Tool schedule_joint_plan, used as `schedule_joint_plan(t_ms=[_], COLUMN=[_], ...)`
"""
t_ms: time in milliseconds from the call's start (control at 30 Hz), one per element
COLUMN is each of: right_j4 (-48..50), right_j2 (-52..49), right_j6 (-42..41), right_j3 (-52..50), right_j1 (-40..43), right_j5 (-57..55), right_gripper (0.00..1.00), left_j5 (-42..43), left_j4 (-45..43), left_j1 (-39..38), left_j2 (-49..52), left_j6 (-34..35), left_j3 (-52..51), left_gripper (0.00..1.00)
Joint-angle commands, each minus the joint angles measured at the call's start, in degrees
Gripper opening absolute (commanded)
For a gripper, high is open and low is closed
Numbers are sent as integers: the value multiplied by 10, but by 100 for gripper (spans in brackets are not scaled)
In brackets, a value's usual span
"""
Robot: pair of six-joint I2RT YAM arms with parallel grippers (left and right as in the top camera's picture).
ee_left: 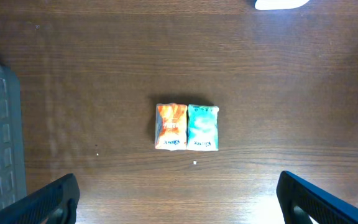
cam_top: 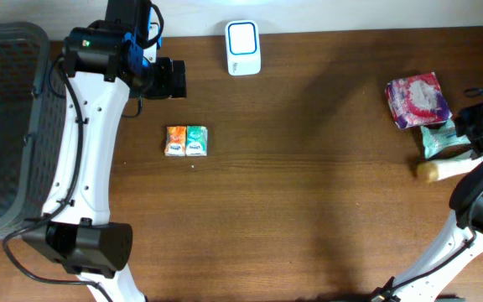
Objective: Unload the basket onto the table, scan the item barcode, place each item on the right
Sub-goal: 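Carry the Pantene tube right and lay it below the green packet, then move the right gripper back left toward the tissue packs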
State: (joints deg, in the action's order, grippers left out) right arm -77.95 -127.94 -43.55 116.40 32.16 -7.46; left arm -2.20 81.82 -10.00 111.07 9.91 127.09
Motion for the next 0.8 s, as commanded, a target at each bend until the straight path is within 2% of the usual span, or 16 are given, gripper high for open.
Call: schedule_joint_plan(t_ms=[0, 133, 233, 300, 333, 400, 433, 567, 767], right_j4=[0, 7, 20, 56, 66, 76, 87, 144, 171], right_j2=[51, 130, 173, 169, 164, 151, 140, 77, 9], right_j6=[28, 42, 47, 141, 173, 183, 183, 176, 176], right_j3=[36, 52, 52, 49, 46, 46, 45, 45, 45], right_j1=[-3, -32, -107, -186, -223, -285, -323, -440, -509], right_j5=[2, 10, 57, 130, 150, 154, 154, 155, 179], right_gripper=[63, 63, 63, 68, 78, 96, 99, 99, 99], left_j5=[-4, -4, -4, -4, -4, -4, -4, -4, -4], left_j4=[0, 0, 0, 0, 0, 0, 0, 0, 0], left_j1=[3, 3, 3, 3, 3, 3, 3, 3, 3], left_j2=[-2, -2, -2, -2, -2, -2, -2, -2, -2], left_j6=[-1, -1, -1, -1, -1, -1, -1, -1, -1], left_j3=[5, 5, 5, 5, 5, 5, 5, 5, 5], left_gripper=[99, 99, 99, 99, 99, 99, 99, 99, 99])
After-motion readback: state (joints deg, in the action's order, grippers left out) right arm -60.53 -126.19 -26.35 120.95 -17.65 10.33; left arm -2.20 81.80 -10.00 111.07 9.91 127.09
